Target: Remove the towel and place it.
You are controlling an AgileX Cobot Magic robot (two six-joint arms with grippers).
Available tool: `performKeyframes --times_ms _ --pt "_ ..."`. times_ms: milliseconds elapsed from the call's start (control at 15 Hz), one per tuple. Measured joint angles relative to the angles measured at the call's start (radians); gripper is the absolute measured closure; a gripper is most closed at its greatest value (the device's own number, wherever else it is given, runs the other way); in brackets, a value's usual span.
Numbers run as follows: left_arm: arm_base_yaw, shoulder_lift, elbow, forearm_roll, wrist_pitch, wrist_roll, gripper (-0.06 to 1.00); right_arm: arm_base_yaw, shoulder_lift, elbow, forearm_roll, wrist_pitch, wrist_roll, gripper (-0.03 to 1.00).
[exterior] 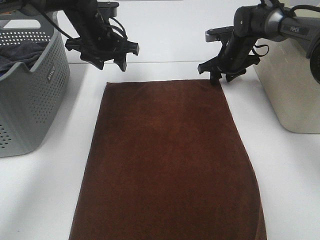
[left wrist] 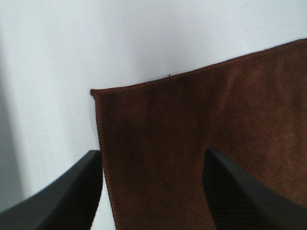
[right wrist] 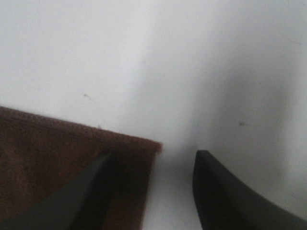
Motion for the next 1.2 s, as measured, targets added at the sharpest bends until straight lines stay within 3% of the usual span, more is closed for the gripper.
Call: performKeyframes --times_ms 200,267,333,400,467,1200 --pt "0.000 0.000 0.000 0.000 0.000 0.000 0.36 0.000 0.013 -0.009 0.008 -0.021 0.000 0.55" --pt "0.000 0.000 0.000 0.000 -0.008 0.003 0.36 0.001 0.015 -0.011 0.023 -0.022 0.000 0.75" --pt "0.000 0.000 0.000 0.000 -0.014 0.003 0.36 0.001 0.015 -0.011 0.026 -0.019 0.000 0.87" --pt "0.000 0.000 0.000 0.000 -0.014 0.003 0.36 0.001 0.015 -0.011 0.026 -0.019 0.000 0.87" --pt "0.000 0.002 0.000 0.000 -0.041 0.003 0.36 0.001 0.015 -0.012 0.026 -0.008 0.000 0.97" --pt "0.049 0.131 -0.009 0.008 -0.158 -0.030 0.41 -0.010 -0.032 -0.012 -0.011 0.059 0.000 0.97"
